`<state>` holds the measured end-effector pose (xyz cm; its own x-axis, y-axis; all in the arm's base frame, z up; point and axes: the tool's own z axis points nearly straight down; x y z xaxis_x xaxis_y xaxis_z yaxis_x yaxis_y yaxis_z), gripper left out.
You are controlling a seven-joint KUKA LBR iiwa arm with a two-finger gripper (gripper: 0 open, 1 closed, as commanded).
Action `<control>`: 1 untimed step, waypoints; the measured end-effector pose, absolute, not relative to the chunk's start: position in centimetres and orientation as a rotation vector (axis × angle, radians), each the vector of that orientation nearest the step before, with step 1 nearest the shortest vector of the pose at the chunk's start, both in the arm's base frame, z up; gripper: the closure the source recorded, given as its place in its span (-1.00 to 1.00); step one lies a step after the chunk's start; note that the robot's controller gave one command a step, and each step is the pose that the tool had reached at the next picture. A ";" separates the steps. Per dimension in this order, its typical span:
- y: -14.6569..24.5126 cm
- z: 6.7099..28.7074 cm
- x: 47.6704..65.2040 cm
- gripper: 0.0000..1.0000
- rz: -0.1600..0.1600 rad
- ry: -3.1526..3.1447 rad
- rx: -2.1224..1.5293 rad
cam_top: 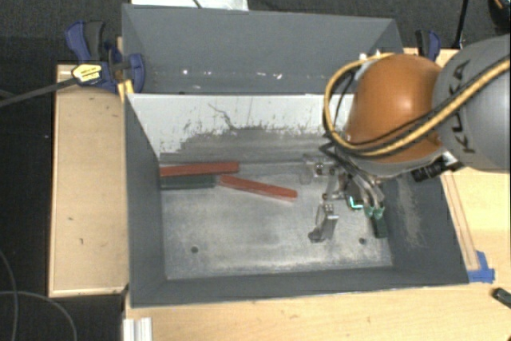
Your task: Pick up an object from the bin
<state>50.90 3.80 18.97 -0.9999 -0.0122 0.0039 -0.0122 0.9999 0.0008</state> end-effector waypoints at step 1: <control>3.0 14.7 58.1 -1.00 -0.001 -3.141 -0.168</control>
Offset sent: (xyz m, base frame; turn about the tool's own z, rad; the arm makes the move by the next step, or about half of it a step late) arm 0.0698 -0.0082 -0.0418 0.1199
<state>58.11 2.96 14.65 -0.9943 0.1068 -0.0044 0.1068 0.9943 0.0007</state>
